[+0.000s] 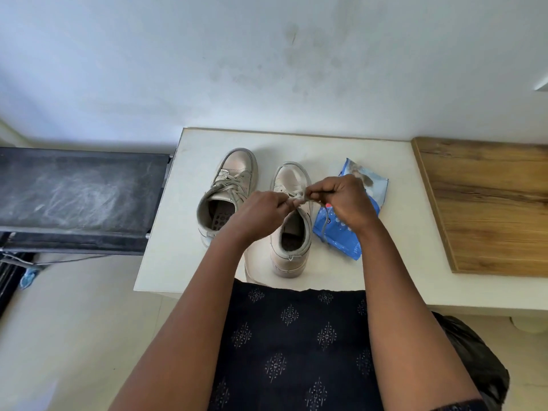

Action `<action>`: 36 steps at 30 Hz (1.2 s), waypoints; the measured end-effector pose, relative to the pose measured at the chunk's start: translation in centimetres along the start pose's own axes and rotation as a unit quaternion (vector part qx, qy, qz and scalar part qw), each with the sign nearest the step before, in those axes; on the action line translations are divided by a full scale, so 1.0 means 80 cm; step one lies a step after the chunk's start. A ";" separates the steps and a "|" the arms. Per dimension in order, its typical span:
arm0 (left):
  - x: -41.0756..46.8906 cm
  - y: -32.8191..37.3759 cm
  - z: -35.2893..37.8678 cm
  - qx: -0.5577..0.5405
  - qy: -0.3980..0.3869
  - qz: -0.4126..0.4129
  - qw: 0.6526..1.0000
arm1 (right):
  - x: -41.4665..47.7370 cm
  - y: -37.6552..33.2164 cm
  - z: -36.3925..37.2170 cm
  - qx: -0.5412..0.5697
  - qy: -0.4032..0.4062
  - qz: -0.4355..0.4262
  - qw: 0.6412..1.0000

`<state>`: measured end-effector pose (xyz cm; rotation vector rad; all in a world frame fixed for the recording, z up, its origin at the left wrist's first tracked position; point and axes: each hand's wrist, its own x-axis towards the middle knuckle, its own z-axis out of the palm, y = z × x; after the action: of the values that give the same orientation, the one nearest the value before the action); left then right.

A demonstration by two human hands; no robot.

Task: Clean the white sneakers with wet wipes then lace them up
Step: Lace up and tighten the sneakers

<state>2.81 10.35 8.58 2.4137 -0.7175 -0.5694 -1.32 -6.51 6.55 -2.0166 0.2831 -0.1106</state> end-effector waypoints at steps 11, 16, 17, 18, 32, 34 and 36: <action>-0.017 -0.015 -0.002 0.000 -0.033 -0.010 0.999 | 0.015 0.029 0.019 -0.301 0.080 -0.218 0.925; -0.017 -0.011 0.012 -0.001 -0.033 -0.004 0.999 | 0.015 0.041 0.021 -0.323 0.083 -0.223 0.916; -0.017 -0.012 0.012 0.002 -0.032 -0.005 0.999 | 0.016 0.044 0.023 -0.323 0.088 -0.219 0.917; -0.018 -0.012 0.012 0.003 -0.032 -0.005 0.999 | 0.017 0.047 0.025 -0.322 0.092 -0.213 0.918; -0.020 -0.028 0.014 -0.034 -0.019 -0.053 0.998 | 0.018 0.048 0.044 -0.263 0.101 -0.123 0.951; -0.018 -0.030 0.017 -0.105 0.004 -0.097 0.990 | 0.013 0.039 0.039 -0.203 0.139 -0.058 0.968; -0.015 -0.024 0.020 -0.258 0.025 -0.142 0.955 | 0.008 0.032 0.031 -0.120 0.201 0.075 0.969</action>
<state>1.78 11.83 6.49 2.0319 -0.1614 -0.7057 -0.60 -5.60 3.09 -2.1920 0.7351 -0.4082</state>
